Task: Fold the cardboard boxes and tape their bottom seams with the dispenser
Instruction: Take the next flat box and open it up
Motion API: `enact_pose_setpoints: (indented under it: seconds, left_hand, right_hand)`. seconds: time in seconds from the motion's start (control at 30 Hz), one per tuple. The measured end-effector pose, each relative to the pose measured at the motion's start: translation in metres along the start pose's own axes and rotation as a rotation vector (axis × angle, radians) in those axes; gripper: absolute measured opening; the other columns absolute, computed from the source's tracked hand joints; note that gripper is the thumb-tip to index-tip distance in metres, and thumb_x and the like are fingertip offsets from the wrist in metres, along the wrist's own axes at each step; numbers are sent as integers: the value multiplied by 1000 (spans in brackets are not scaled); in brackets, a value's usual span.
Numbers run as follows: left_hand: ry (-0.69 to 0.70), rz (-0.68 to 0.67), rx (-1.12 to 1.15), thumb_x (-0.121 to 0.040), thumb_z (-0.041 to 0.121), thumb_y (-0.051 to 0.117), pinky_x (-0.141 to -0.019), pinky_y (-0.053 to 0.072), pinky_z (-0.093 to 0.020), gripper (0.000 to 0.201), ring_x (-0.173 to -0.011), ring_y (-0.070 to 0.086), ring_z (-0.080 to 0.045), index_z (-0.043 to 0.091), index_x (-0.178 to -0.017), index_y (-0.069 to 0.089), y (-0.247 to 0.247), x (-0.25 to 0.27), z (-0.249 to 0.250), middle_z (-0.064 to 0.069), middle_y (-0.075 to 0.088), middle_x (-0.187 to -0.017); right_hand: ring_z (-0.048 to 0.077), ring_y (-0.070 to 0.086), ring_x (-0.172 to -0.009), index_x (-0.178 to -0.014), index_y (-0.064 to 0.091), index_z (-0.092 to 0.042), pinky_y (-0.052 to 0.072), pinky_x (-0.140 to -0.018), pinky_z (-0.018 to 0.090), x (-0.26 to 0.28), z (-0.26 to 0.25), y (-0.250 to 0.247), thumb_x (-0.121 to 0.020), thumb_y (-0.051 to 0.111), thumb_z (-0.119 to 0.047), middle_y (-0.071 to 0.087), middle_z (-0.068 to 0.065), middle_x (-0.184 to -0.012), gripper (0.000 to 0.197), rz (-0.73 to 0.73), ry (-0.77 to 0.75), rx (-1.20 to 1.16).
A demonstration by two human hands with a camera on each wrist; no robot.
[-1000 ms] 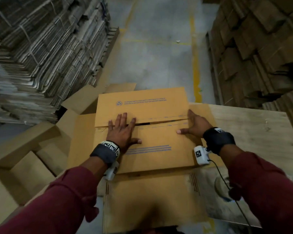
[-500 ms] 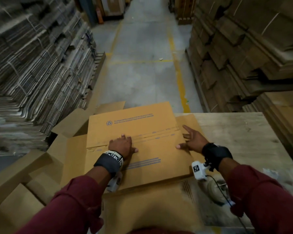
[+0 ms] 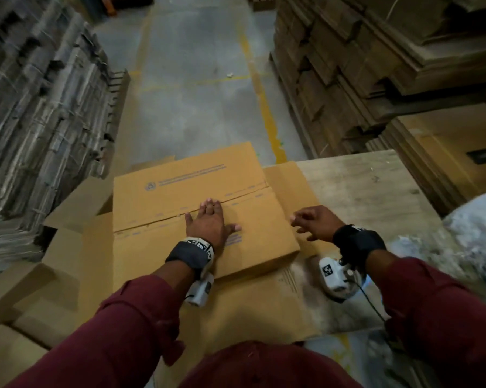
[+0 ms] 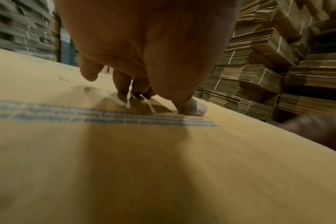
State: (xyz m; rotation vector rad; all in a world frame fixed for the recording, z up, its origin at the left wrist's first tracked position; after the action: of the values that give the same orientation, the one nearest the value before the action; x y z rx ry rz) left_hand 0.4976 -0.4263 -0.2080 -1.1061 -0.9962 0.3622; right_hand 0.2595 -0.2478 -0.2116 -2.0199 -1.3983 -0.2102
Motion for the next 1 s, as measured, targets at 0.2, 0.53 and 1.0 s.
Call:
enact_pose_setpoints:
  seconds: [0.2,0.53,1.0]
  left_hand:
    - [-14,11,-38,-92,81,37,-124,10,-62,107,-160,4,-24,11,-165,3,0,-6,1,-6,-2,-174]
    - [24,-54,-183,-86,84,48,-120,25,-59,109,-148,37,-33,5,-158,25,-32,-8,2,-16,27,-167]
    - [-148,-110,-35,-75,98,25,-123,-1,-64,127,-157,-20,-22,18,-159,-26,-4,28,-155,0,-36,-164]
  right_hand:
    - [21,63,-119,-133,63,-25,54,-98,37,44,98,-23,-84,77,-17,64,1,-137,52,-135,157,600]
    - [32,67,-101,-125,60,-35,55,-81,38,40,116,-25,-85,69,-28,68,6,-119,42,-151,130,821]
    - [31,70,-96,-117,67,-33,63,-68,44,50,-124,-48,-89,72,-12,67,5,-113,36,-51,-141,-51]
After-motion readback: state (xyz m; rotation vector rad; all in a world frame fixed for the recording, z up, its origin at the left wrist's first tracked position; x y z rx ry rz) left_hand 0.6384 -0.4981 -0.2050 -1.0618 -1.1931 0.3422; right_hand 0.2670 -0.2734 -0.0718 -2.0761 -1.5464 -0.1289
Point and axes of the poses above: each hand's wrist, its own x-axis away from the middle knuckle, its own y-axis out of the palm, z = x × y, the point moved 8 cm from there along -x, towards the middle knuckle
